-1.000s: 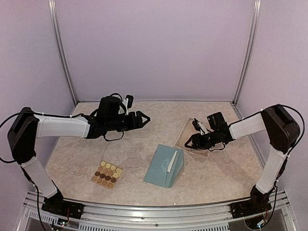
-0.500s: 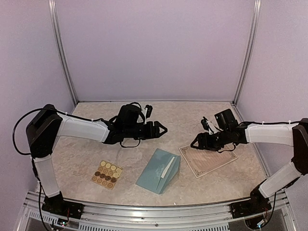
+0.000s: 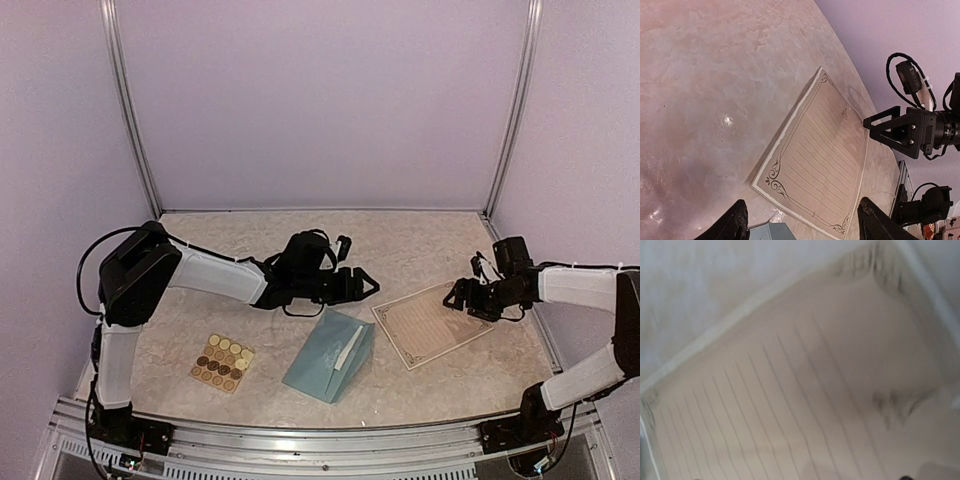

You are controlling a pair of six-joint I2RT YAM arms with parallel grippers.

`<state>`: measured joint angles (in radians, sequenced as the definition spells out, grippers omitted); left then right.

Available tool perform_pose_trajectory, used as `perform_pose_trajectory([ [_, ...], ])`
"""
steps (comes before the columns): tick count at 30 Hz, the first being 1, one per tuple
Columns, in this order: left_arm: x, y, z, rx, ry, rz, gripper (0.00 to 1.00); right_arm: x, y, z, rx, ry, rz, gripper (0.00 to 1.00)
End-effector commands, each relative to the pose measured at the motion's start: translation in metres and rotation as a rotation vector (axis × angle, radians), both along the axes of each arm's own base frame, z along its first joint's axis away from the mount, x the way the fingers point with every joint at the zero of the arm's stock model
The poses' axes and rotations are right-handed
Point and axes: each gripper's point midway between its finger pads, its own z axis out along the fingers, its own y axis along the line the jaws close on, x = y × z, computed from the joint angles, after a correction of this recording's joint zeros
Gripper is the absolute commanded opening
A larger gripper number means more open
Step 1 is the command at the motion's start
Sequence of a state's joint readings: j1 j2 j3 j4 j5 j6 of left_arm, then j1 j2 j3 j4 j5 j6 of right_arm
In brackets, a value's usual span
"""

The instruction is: Place the letter into the envelope and seal it

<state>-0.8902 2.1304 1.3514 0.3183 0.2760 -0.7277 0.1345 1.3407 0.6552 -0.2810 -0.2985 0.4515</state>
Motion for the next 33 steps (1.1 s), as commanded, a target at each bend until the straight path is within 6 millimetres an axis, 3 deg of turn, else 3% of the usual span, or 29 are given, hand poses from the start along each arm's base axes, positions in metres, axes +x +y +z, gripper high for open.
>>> perform_pose_trajectory([
  [1,-0.003,-0.014,-0.007,-0.027,0.033,-0.023,0.70,-0.015,0.012,-0.011,0.095,0.018,0.020,0.81],
  [14,-0.006,-0.022,-0.046,-0.003,0.127,-0.028,0.67,-0.031,0.027,-0.048,0.137,0.118,0.043,0.80],
  [18,0.000,-0.012,-0.065,0.065,0.157,0.043,0.67,-0.031,0.030,-0.047,0.131,0.114,0.042,0.80],
  [23,0.007,-0.002,-0.073,0.125,0.142,0.121,0.68,-0.031,0.032,-0.046,0.122,0.114,0.047,0.80],
  [27,0.010,-0.004,-0.071,0.118,0.147,0.137,0.68,-0.031,0.035,-0.047,0.118,0.117,0.053,0.80],
  [33,0.011,-0.008,-0.086,0.124,0.178,0.139,0.68,-0.032,0.045,-0.048,0.117,0.124,0.073,0.80],
])
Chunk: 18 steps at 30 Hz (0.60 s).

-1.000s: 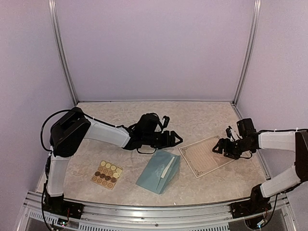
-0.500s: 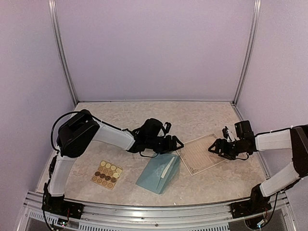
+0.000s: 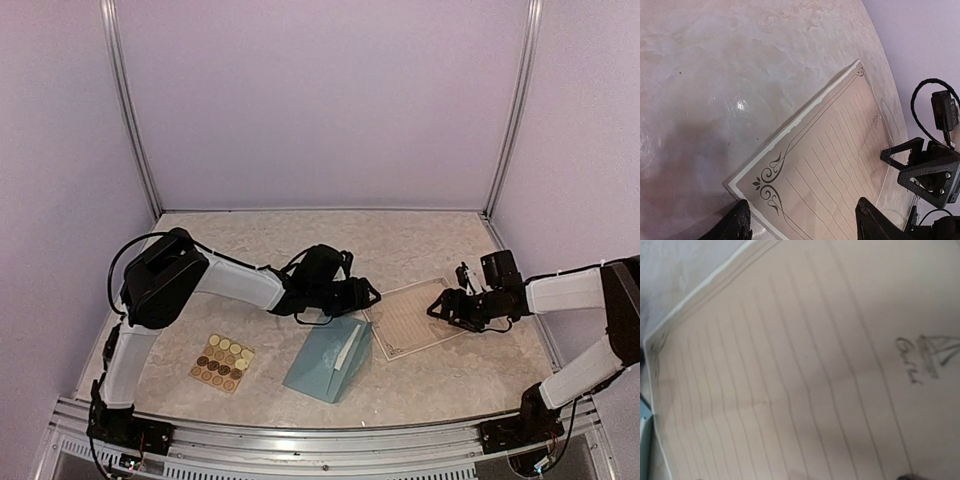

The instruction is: Place the letter into the envelope and seal it

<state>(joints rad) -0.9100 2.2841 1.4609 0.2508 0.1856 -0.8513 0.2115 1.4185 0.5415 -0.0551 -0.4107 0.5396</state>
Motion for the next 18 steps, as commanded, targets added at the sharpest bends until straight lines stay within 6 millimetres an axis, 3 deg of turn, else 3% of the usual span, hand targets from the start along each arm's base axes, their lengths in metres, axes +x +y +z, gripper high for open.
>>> perform_pose_trajectory([
  [1,-0.002,0.001,-0.028,0.046,0.050,0.017,0.68,-0.019,0.005,-0.022,-0.025,0.106,0.009,0.80],
  [11,-0.005,-0.008,-0.024,-0.012,0.047,-0.010,0.66,-0.020,0.022,-0.029,-0.014,0.123,0.043,0.80],
  [18,-0.007,-0.007,-0.027,-0.015,0.049,-0.012,0.50,-0.019,0.029,-0.032,-0.012,0.132,0.057,0.80],
])
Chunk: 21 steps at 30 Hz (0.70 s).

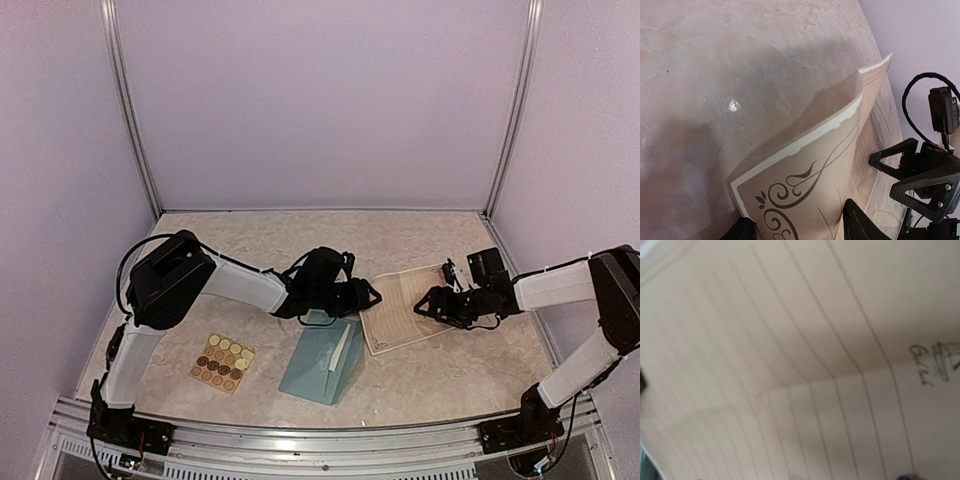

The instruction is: Place the letter into the envelope and seal it

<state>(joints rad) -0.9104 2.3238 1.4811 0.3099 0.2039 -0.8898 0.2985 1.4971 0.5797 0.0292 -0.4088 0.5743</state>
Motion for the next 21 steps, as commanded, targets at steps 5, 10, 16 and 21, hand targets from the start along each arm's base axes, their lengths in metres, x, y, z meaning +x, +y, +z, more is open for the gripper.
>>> perform_pose_trajectory([
  [5,-0.009,0.007,-0.014,0.027,0.012,-0.005,0.32,-0.027,0.000,-0.033,-0.042,0.154,-0.001,0.79],
  [10,-0.009,0.011,0.016,-0.006,-0.067,-0.016,0.09,-0.019,0.001,-0.011,-0.026,0.088,-0.006,0.79],
  [16,-0.020,0.013,0.077,-0.071,-0.209,-0.099,0.00,-0.004,0.000,0.053,-0.016,-0.099,-0.003,0.82],
  [21,-0.046,0.029,0.136,-0.082,-0.379,-0.220,0.00,-0.001,-0.005,0.120,-0.005,-0.304,0.008,0.91],
])
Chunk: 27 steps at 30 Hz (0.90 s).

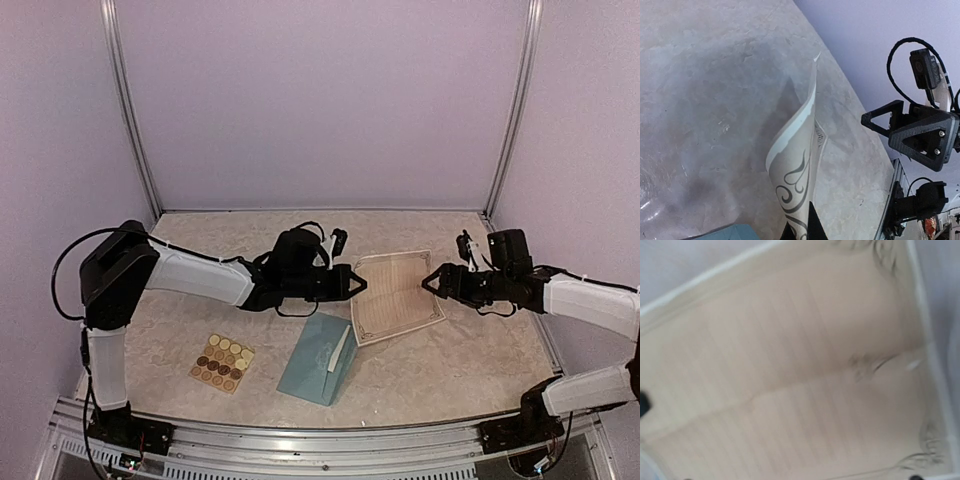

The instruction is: Place the letter into the envelope and seal it

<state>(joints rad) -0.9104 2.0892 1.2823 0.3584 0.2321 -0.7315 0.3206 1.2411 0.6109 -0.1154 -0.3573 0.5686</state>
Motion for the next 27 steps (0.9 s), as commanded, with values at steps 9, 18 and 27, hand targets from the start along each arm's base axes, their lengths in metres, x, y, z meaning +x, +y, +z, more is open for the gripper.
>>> perform_pose_trajectory([
  [9,-0.082,0.050,0.146,-0.068,-0.367,-0.308,0.00,-0.022,0.013,0.138,0.086,-0.467,0.186,0.99],
  [18,-0.111,0.077,0.196,-0.135,-0.424,-0.339,0.00,-0.061,0.048,0.172,0.282,-0.569,0.472,0.97],
  [27,-0.110,0.073,0.202,-0.168,-0.410,-0.332,0.00,-0.078,0.059,0.187,0.394,-0.598,0.571,0.25],
])
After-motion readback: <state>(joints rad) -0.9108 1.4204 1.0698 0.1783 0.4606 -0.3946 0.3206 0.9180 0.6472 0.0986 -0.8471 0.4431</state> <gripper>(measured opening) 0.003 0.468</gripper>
